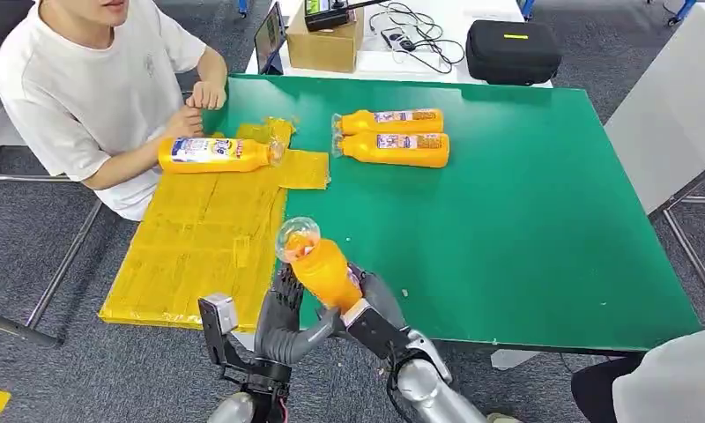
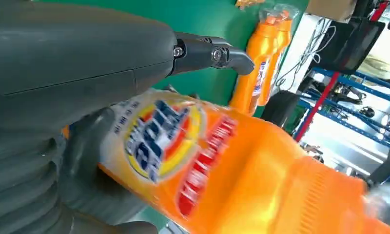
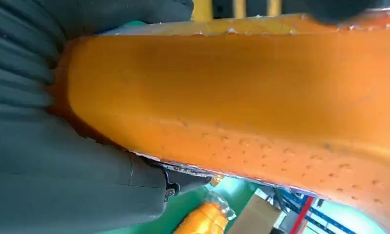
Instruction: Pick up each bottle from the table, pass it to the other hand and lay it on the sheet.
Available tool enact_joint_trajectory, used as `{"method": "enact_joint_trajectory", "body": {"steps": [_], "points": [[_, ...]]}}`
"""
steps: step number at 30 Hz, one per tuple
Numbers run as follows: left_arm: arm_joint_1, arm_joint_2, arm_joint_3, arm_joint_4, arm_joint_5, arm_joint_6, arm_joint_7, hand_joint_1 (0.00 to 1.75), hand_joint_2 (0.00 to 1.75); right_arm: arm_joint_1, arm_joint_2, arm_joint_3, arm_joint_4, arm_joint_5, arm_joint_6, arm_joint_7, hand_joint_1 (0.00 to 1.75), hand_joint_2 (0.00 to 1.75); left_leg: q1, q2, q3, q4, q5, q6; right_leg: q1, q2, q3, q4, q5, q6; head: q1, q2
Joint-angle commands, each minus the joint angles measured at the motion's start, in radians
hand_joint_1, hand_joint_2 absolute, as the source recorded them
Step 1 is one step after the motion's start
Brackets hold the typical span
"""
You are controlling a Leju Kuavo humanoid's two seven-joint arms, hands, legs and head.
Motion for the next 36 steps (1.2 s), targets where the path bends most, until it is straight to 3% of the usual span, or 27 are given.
{"method": "enact_joint_trajectory", "body": {"steps": [1, 9, 15, 17, 18, 26, 27, 29, 36], "points": [[0.003, 0.024, 0.002, 0.008, 0.001, -0.004, 0.007, 0.00, 1.75, -0.053, -0.019, 0.017, 0.104, 0.008, 0.003, 0.003, 1.75, 1.75, 0.000, 0.001, 0.004, -0.001, -0.001, -0.001, 0.000, 0.000, 0.004, -0.001, -0.001, -0.001, 0.000, 0.000], [0.000, 0.025, 0.021, 0.014, -0.031, 0.030, -0.013, 0.00, 1.75, -0.064, -0.016, 0.041, 0.128, 0.050, 0.003, 0.015, 1.75, 1.75, 0.000, 0.001, 0.005, -0.001, -0.001, 0.000, 0.001, 0.000, 0.004, -0.001, -0.001, -0.001, 0.000, 0.000], [0.002, 0.031, -0.011, 0.035, -0.009, -0.024, 0.028, 0.00, 1.75, -0.092, 0.002, 0.058, 0.159, 0.063, 0.017, 0.025, 1.75, 1.75, 0.000, 0.002, 0.005, -0.001, -0.001, -0.001, 0.001, 0.001, 0.004, -0.001, -0.001, -0.001, 0.000, 0.000], [-0.001, 0.030, -0.017, 0.052, -0.017, -0.017, 0.027, 0.00, 1.75, -0.108, -0.001, 0.083, 0.175, 0.113, -0.006, 0.049, 1.75, 1.75, 0.000, 0.002, 0.006, -0.001, -0.002, -0.001, 0.001, 0.001, 0.005, -0.001, -0.001, -0.002, 0.000, 0.000], [-0.002, 0.031, -0.018, 0.060, -0.036, 0.007, 0.018, 0.00, 1.75, -0.127, -0.010, 0.120, 0.186, 0.207, -0.064, 0.071, 1.75, 1.75, 0.000, 0.002, 0.005, -0.001, -0.001, -0.001, 0.000, 0.001, 0.004, -0.001, -0.001, -0.001, 0.000, 0.000], [0.013, 0.033, -0.006, 0.040, -0.048, 0.026, -0.014, 0.00, 1.75, -0.126, -0.017, 0.145, 0.131, 0.273, -0.090, 0.100, 1.75, 1.75, 0.001, 0.001, 0.006, -0.001, -0.002, -0.001, 0.001, 0.000, 0.005, -0.001, -0.002, -0.002, 0.000, 0.000], [0.016, 0.028, 0.003, 0.038, -0.032, 0.025, -0.009, 0.00, 1.75, -0.123, -0.013, 0.140, 0.125, 0.270, -0.097, 0.097, 1.75, 0.00, 0.000, 0.001, 0.004, -0.001, -0.001, 0.000, 0.000, 0.000, 0.004, -0.001, -0.001, -0.001, 0.000, 0.000], [0.016, 0.028, 0.010, 0.034, -0.027, 0.029, -0.011, 0.00, 1.75, -0.128, -0.008, 0.159, 0.124, 0.326, -0.141, 0.118, 1.75, 0.00, 0.000, 0.002, 0.005, -0.001, -0.002, -0.001, 0.001, 0.000, 0.005, -0.001, -0.002, -0.002, 0.000, 0.000], [0.020, 0.025, 0.019, 0.016, 0.001, 0.016, -0.006, 0.00, 1.75, -0.124, 0.007, 0.162, 0.125, 0.299, -0.109, 0.112, 1.75, 0.00, 0.000, 0.001, 0.002, 0.000, -0.001, -0.001, 0.000, 0.000, 0.002, 0.000, -0.001, -0.001, 0.000, 0.000]]}}
